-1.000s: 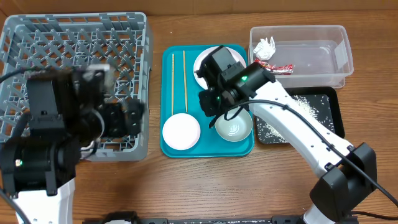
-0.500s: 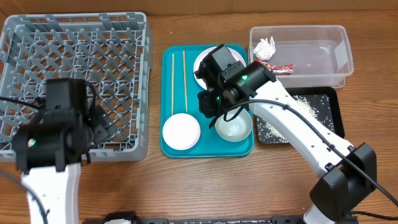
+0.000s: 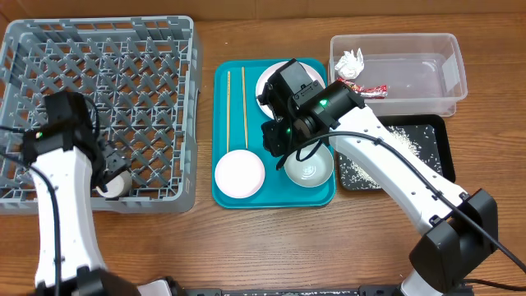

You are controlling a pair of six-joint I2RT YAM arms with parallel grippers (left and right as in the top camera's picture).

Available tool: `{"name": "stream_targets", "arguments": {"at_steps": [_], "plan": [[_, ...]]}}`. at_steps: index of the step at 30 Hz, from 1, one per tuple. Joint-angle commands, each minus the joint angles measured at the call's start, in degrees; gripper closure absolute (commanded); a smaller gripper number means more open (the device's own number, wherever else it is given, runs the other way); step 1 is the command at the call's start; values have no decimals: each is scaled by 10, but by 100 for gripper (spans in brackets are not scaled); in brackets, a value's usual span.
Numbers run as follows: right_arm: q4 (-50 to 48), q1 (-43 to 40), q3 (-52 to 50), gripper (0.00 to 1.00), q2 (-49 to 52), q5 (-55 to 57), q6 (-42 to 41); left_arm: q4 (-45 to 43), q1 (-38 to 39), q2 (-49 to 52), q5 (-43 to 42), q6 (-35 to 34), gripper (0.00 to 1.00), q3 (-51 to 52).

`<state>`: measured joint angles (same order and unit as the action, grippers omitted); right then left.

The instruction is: Sort waste into correct bins and load items into the dishwasher

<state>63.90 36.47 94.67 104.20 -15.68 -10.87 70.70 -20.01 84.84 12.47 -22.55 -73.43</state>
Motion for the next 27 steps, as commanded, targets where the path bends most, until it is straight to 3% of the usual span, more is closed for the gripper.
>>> {"name": "stream_targets", "arguments": {"at_steps": [1, 8, 16, 20, 24, 27], "plan": [[-2, 3, 10, 76, -3, -3, 2, 3, -2, 29, -29, 46, 23, 4], [-1, 3, 10, 76, -3, -3, 2, 16, -2, 86, 2, 41, 28, 5], [-1, 3, 10, 76, -3, -3, 2, 14, -2, 115, 30, 23, 20, 8], [-1, 3, 10, 76, -3, -3, 2, 14, -2, 115, 30, 22, 25, 8], [-1, 3, 10, 76, -3, -3, 2, 13, -2, 115, 30, 22, 42, 8], [-1, 3, 10, 76, -3, -3, 2, 14, -2, 115, 30, 22, 45, 8]]}}
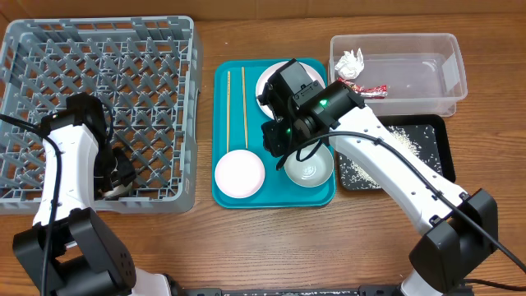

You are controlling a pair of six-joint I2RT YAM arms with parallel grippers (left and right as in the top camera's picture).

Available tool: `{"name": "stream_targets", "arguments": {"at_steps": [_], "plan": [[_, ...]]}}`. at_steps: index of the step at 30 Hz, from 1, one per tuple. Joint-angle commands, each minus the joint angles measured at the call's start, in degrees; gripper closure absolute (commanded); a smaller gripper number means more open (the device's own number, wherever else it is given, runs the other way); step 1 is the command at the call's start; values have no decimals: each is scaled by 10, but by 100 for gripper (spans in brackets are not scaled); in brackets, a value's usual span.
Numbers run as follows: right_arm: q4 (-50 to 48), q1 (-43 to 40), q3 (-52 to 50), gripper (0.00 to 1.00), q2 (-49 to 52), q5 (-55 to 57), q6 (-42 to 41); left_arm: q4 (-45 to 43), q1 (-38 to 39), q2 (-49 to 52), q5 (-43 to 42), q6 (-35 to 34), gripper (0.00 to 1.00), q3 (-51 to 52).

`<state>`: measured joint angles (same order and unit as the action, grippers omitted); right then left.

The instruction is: Sort waste into correct bins and load items into the dishwasher

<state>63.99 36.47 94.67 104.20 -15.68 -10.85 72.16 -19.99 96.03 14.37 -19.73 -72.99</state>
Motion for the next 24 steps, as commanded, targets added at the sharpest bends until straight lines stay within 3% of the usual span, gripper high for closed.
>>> {"name": "stream_targets", "arguments": {"at_steps": [1, 12, 18, 24], "plan": [[-2, 3, 10, 76, -3, -3, 2, -1, -3, 3, 10, -7, 45, 3], [1, 3, 10, 76, -3, -3, 2, 6, -9, -3, -5, -2, 44, -35], [1, 3, 10, 76, -3, -3, 2, -4, -22, -3, -9, -2, 36, -57], [4, 3, 10, 76, -3, -3, 2, -10, -26, -2, -11, -2, 34, -56]]}}
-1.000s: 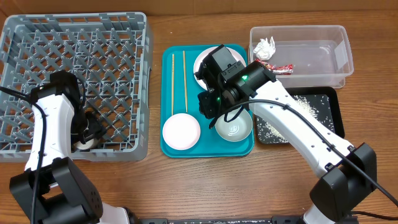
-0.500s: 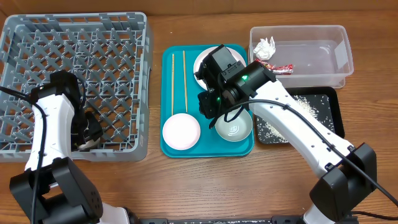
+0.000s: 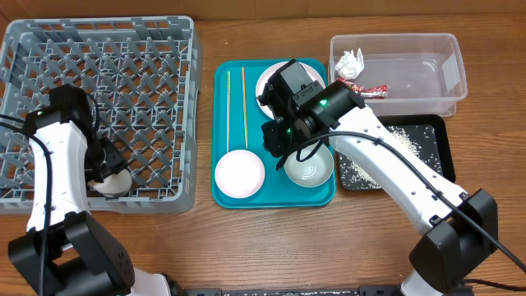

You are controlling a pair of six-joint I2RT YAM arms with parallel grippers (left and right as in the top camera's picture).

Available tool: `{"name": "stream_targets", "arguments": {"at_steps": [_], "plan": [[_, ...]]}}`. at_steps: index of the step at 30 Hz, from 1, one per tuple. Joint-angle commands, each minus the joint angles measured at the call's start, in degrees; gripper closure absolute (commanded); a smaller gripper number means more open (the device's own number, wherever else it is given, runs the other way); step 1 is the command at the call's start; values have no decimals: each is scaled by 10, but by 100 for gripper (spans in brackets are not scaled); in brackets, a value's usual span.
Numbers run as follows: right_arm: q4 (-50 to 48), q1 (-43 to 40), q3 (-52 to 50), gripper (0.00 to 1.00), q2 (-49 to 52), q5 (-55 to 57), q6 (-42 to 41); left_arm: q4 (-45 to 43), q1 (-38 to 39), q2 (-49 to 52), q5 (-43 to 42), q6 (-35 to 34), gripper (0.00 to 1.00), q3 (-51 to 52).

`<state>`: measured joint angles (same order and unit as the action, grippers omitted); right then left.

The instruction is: Sort waste into correct bins and load items into the dishwasher

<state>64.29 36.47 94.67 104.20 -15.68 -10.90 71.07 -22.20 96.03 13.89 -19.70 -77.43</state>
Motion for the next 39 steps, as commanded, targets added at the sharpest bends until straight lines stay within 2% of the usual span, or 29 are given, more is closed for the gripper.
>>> {"name": "stream_targets", "arguments": {"at_steps": [1, 4, 6, 11, 14, 17, 19, 20, 22, 23, 29, 30, 31, 39], "plan": [[2, 3, 10, 76, -3, -3, 2, 3, -4, -2, -10, -2, 34, -12], [3, 3, 10, 76, -3, -3, 2, 12, -4, -2, -23, 0, 28, -12], [4, 3, 10, 76, -3, -3, 2, 15, -4, -3, -35, 4, 0, -12], [6, 3, 10, 76, -3, -3, 2, 31, -4, -3, -44, 8, 0, -34], [6, 3, 10, 76, -3, -3, 2, 33, -3, -3, -73, 37, 1, -52], [6, 3, 10, 76, -3, -3, 2, 26, -3, -3, -91, 51, 20, -56], [6, 3, 10, 76, -3, -3, 2, 27, -3, -3, -89, 52, 25, -56], [6, 3, 10, 76, -3, -3, 2, 28, -3, -3, -89, 51, 23, -56], [8, 3, 10, 76, -3, -3, 2, 29, -3, -3, -87, 51, 9, -56], [8, 3, 10, 76, -3, -3, 2, 31, -3, -3, -80, 51, 8, -56], [7, 3, 10, 76, -3, -3, 2, 15, -3, -2, -84, 49, 28, -49], [7, 3, 10, 76, -3, -3, 2, 15, -3, -2, -78, 49, 25, -45], [8, 3, 10, 76, -3, -3, 2, 15, -3, -2, -73, 47, 16, -41], [8, 3, 10, 76, -3, -3, 2, -30, -3, -1, -81, 42, 13, 7]]}}
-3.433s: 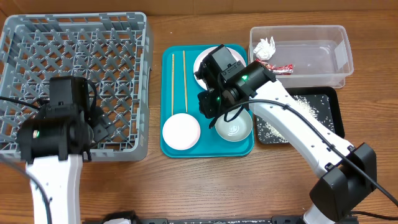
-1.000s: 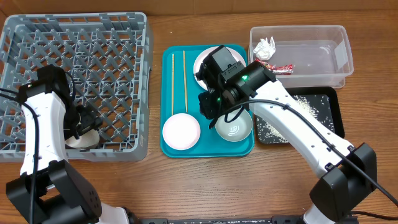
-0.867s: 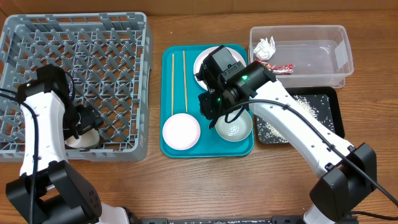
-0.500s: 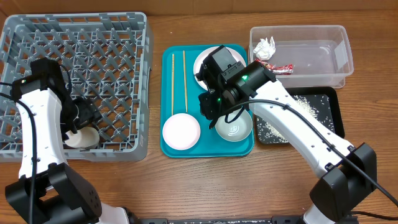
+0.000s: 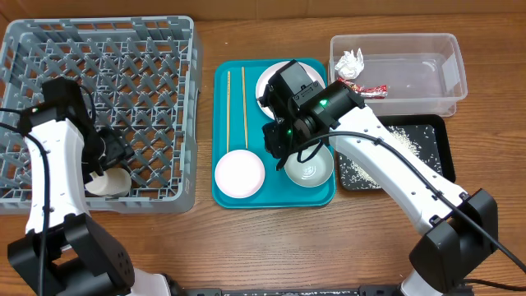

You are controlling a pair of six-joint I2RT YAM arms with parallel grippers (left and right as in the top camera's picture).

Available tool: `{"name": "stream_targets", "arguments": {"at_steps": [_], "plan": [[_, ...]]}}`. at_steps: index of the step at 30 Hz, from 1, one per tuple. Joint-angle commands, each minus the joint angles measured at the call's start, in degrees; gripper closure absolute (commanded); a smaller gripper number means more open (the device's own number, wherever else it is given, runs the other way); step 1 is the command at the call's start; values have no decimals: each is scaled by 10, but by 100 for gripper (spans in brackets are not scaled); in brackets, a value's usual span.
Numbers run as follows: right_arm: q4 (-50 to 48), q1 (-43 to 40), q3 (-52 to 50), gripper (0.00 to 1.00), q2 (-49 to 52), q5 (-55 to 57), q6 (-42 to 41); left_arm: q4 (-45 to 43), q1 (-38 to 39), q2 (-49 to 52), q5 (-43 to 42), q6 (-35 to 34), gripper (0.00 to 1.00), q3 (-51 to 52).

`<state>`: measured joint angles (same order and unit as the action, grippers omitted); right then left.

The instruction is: Sort waste into correct bins and load items into the dishwasher

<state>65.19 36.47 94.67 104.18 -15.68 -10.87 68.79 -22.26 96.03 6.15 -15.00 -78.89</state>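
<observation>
A grey dish rack (image 5: 123,49) fills the left of the table. A white bowl (image 5: 107,182) lies tilted in its front left corner. My left gripper (image 5: 115,152) hangs just behind that bowl, apart from it and seemingly open. On the teal tray (image 5: 220,196) lie two chopsticks (image 5: 229,107), a white bowl (image 5: 239,173), a pale green bowl (image 5: 311,170) and a white plate (image 5: 268,82) half hidden by my right arm. My right gripper (image 5: 275,140) hovers over the tray between plate and green bowl; its fingers are hidden.
At the back right a clear plastic bin (image 5: 411,74) holds a crumpled tissue (image 5: 349,60) and a red wrapper (image 5: 371,90). In front of it is a black tray (image 5: 403,148) strewn with rice grains. The right arm reaches across from the front right.
My left gripper has moved a little away from the white bowl in the rack, which now shows more fully and stays in the front left corner. The right arm is unchanged.
My left gripper was at the rack's front left corner with the white bowl beneath it. It then covered the bowl, then sat just behind it with the bowl showing. Now it hangs apart and the bowl rests in the rack. The right arm stayed over the tray.
</observation>
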Motion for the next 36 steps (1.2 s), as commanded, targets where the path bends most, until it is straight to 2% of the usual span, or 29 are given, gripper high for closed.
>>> {"name": "stream_targets", "arguments": {"at_steps": [1, 11, 21, 30, 36], "plan": [[-1, 3, 10, 76, -2, -3, 2, -12, -2, -1, -10, -4, 12, 27], [-2, 3, 10, 76, -2, -3, 2, -54, -2, -2, -114, 0, 0, 31], [-1, 3, 10, 76, -2, -3, 2, -75, -2, -2, -169, 84, 0, 15], [3, 3, 10, 76, -2, -3, 2, 22, -2, -9, -230, 124, 0, -110], [3, 2, 10, 75, -2, -3, -6, 78, 24, -51, -258, 149, 0, -193]]}}
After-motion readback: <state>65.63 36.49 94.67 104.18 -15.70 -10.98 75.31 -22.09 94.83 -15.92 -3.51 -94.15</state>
